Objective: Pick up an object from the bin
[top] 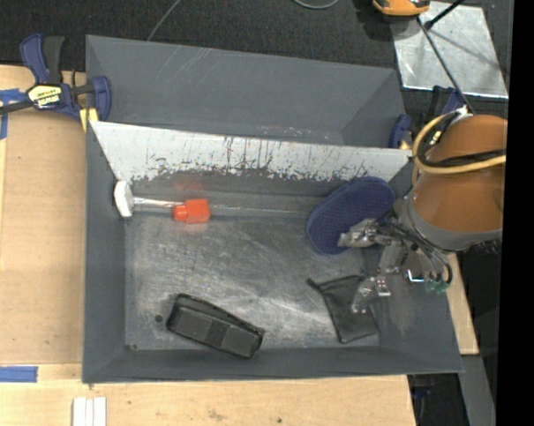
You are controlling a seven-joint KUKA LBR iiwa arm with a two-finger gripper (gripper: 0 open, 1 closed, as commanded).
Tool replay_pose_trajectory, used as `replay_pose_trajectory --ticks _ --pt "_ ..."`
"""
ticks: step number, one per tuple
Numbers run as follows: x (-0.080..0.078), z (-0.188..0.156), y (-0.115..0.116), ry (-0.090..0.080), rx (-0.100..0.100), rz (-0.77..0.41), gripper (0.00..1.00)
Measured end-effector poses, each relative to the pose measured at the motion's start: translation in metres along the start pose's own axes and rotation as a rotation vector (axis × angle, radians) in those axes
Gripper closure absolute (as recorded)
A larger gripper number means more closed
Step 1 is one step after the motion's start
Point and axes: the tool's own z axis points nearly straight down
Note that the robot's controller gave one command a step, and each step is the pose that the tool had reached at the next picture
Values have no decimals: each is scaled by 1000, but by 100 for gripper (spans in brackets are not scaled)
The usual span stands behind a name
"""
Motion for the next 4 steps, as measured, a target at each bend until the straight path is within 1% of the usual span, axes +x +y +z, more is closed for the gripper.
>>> replay_pose_trajectory --ticks 1,2,3,4 --pt "12 61 -25 -2 0 -138 0" --pt "-29 113 -8 -8 3 -457 0" --pt "-53 113 -29 -12 3 -728 0" --pt "-14 112 5 -18 10 -889 0"
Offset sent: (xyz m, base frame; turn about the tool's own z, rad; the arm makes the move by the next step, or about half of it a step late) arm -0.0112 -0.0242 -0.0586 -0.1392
